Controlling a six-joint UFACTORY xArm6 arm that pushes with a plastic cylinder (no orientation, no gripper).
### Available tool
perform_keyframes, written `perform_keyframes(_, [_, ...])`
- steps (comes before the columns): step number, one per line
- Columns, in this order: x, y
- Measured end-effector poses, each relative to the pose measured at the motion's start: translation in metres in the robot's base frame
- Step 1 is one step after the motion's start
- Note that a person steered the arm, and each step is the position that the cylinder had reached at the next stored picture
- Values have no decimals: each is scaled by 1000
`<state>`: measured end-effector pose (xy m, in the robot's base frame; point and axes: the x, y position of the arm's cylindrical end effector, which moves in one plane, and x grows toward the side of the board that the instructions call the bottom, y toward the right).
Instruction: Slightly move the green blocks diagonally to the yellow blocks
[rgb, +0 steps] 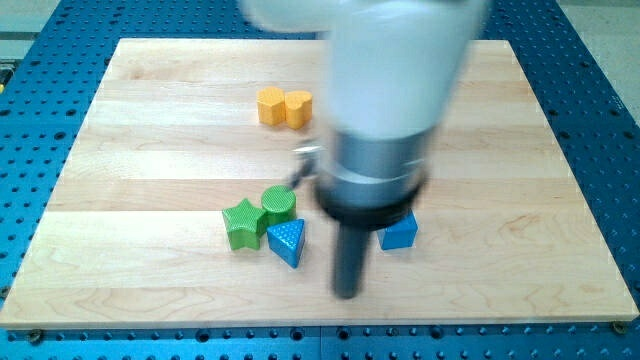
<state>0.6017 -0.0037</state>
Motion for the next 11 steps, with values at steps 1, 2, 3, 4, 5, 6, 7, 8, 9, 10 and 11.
perform_keyframes(1, [-20,-68])
perform_keyframes(2, [-50,-67])
perform_keyframes(3, [-53,9])
perform_keyframes(4, [-67,49])
perform_keyframes(5, [-50,-9])
perform_keyframes(6, [-14,1])
perform_keyframes(7, [-42,30])
perform_keyframes(8, [-90,30])
perform_keyframes(9, [-109,30])
perform_keyframes(10, [-108,-32])
perform_keyframes(11, [-108,-58])
